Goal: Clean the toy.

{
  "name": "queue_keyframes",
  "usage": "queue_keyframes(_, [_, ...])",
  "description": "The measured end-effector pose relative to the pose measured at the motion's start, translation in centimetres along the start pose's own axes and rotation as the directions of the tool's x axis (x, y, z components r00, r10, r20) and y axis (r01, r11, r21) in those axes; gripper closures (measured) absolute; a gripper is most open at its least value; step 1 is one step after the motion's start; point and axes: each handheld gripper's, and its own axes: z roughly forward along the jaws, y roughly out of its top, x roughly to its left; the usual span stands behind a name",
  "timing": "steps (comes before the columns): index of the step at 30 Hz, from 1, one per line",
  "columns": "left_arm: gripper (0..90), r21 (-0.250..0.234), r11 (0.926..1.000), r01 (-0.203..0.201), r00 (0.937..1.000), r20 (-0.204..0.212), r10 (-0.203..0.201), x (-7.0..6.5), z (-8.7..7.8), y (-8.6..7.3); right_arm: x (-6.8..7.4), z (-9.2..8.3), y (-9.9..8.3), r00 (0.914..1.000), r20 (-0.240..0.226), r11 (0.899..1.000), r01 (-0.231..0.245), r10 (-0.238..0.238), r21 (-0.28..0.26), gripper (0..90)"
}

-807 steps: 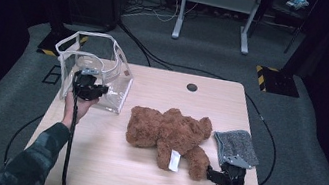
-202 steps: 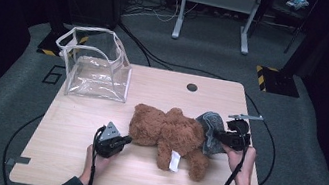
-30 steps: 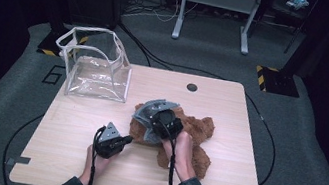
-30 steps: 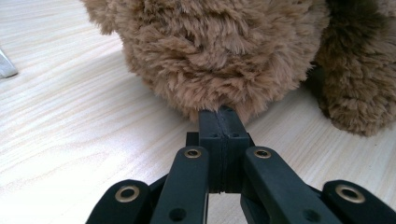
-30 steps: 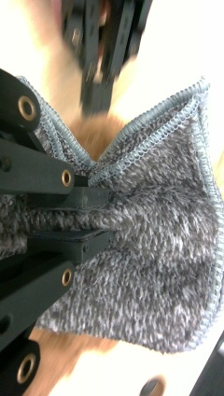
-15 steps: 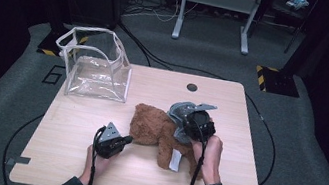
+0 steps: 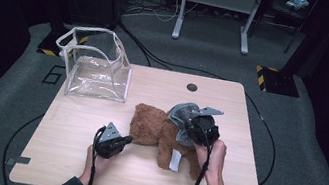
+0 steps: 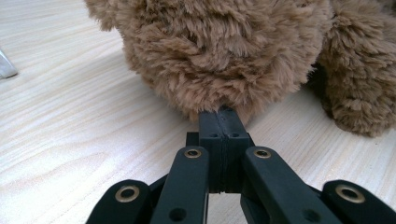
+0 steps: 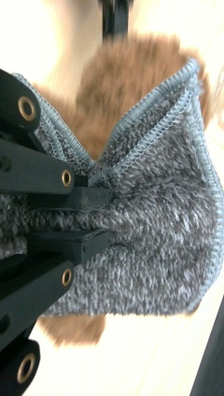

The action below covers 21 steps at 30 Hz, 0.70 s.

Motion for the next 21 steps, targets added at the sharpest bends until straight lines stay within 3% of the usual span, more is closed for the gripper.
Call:
queue_keyframes(4, [89.9, 0.0, 1.0, -0.001, 1.0, 0.0, 0.001, 0.0, 0.0, 0.0, 2.4, 0.0, 0.6, 0.9962, -0.066, 0.998, 0.055, -0.056, -0.015, 80.9])
queue_keyframes(5, [89.9, 0.0, 1.0, -0.001, 1.0, 0.0, 0.001, 0.0, 0.0, 0.0, 2.4, 0.0, 0.6, 0.9962, -0.066, 0.998, 0.055, -0.056, -0.015, 80.9])
queue_keyframes(6, [89.9, 0.0, 1.0, -0.001, 1.0, 0.0, 0.001, 0.0, 0.0, 0.0, 4.0, 0.2, 0.9, 0.9913, -0.1, 0.996, 0.084, -0.086, -0.024, 80.9])
queue_keyframes(10, [89.9, 0.005, 1.0, -0.007, 1.0, 0.004, 0.007, 0.0, 0.0, 0.0, 6.7, 1.0, 1.7, 0.9745, -0.15, 0.986, 0.161, -0.166, -0.045, 80.9])
queue_keyframes(11, [89.9, 0.004, 1.0, -0.007, 1.0, 0.003, 0.007, 0.0, 0.0, 0.0, 7.5, 1.3, 1.8, 0.973, -0.159, 0.986, 0.164, -0.168, -0.039, 80.9])
queue_keyframes(12, [89.9, 0.003, 1.0, -0.003, 1.0, 0.003, 0.003, 0.0, 0.0, 0.0, 8.0, 1.7, 2.0, 0.9662, -0.171, 0.981, 0.188, -0.193, -0.048, 80.9])
queue_keyframes(15, [89.9, 0.003, 0.9999, -0.01, 0.9999, 0.002, 0.01, 0.0, 0.0, 0.0, 9.6, 3.0, 2.2, 0.9579, -0.192, 0.977, 0.212, -0.213, -0.027, 80.8])
queue_keyframes(16, [89.9, 0.002, 1.0, -0.004, 1.0, 0.001, 0.004, 0.0, 0.0, 0.0, 10.1, 3.4, 2.1, 0.9605, -0.197, 0.98, 0.201, -0.197, 0.002, 80.8])
queue_keyframes(18, [89.9, 0.001, 1.0, -0.007, 1.0, 0.0, 0.007, 0.1, 0.0, 0.0, 10.6, 4.3, 1.9, 0.9564, -0.19, 0.973, 0.23, -0.222, 0.017, 80.8])
queue_keyframes(19, [89.9, 0.0, 1.0, -0.006, 1.0, 0.001, 0.006, 0.1, -0.1, 0.0, 10.8, 4.6, 1.7, 0.9602, -0.191, 0.976, 0.215, -0.204, 0.035, 80.8])
queue_keyframes(20, [89.9, -0.007, 1.0, -0.005, 1.0, -0.003, 0.005, 0.1, 0.0, 0.0, 10.7, 4.9, 1.6, 0.9554, -0.179, 0.969, 0.244, -0.234, 0.032, 80.8])
queue_keyframes(21, [89.9, -0.005, 1.0, -0.007, 1.0, -0.003, 0.007, 0.1, 0.0, 0.0, 10.7, 5.0, 1.3, 0.9602, -0.167, 0.971, 0.234, -0.224, 0.045, 80.9])
